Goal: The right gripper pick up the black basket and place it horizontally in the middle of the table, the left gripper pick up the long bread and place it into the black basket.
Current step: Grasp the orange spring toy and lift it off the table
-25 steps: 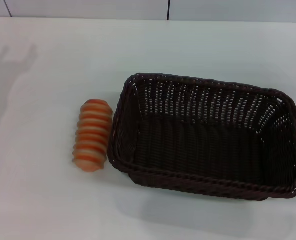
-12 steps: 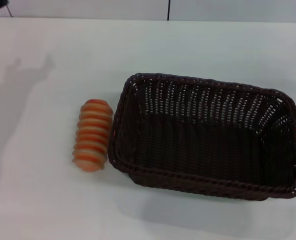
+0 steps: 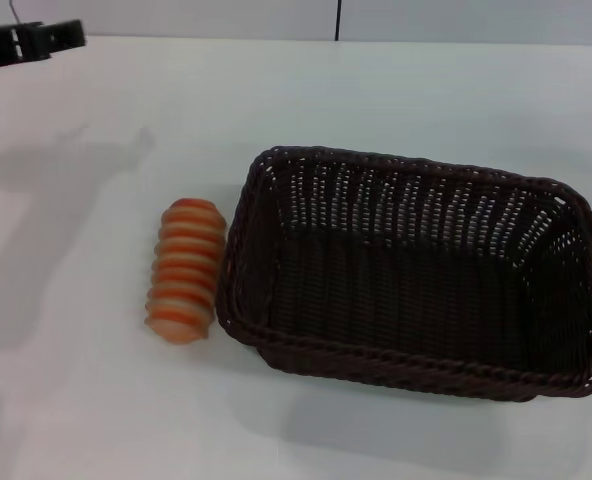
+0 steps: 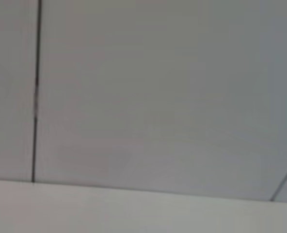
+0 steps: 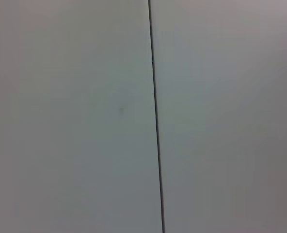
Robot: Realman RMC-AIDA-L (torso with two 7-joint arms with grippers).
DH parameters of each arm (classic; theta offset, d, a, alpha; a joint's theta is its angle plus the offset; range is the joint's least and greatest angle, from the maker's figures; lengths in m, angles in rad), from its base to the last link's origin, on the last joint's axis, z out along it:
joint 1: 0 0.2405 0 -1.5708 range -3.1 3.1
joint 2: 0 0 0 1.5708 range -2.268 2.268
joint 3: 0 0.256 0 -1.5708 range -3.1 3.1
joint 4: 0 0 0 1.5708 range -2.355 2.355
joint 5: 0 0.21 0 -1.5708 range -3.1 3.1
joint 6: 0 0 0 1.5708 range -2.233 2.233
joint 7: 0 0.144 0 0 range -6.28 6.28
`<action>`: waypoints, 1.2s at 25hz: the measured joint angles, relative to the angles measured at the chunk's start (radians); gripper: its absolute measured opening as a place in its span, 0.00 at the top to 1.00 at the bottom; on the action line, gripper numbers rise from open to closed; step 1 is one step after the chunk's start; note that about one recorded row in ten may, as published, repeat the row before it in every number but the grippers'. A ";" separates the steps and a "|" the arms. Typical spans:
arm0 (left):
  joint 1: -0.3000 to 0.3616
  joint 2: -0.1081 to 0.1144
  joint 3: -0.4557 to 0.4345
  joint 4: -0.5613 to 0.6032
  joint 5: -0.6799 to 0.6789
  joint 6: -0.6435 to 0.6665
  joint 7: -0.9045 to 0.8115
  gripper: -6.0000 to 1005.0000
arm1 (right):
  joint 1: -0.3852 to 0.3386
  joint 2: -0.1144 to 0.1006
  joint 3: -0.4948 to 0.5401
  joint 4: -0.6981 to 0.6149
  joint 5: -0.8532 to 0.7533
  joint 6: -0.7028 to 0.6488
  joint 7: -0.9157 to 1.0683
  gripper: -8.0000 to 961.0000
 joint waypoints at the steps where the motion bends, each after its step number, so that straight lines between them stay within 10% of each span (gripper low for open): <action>1: -0.002 0.001 0.010 0.003 -0.015 -0.015 0.009 0.13 | 0.000 0.000 0.000 0.000 0.000 0.000 0.000 0.55; 16: -0.138 -0.003 0.047 0.026 -0.022 -0.434 -0.014 0.13 | -0.019 -0.026 -0.008 0.007 -0.015 -0.004 0.022 0.55; 30: -0.229 -0.003 0.048 0.154 -0.003 -0.508 -0.030 0.13 | -0.025 -0.032 -0.019 -0.003 -0.041 -0.005 0.024 0.55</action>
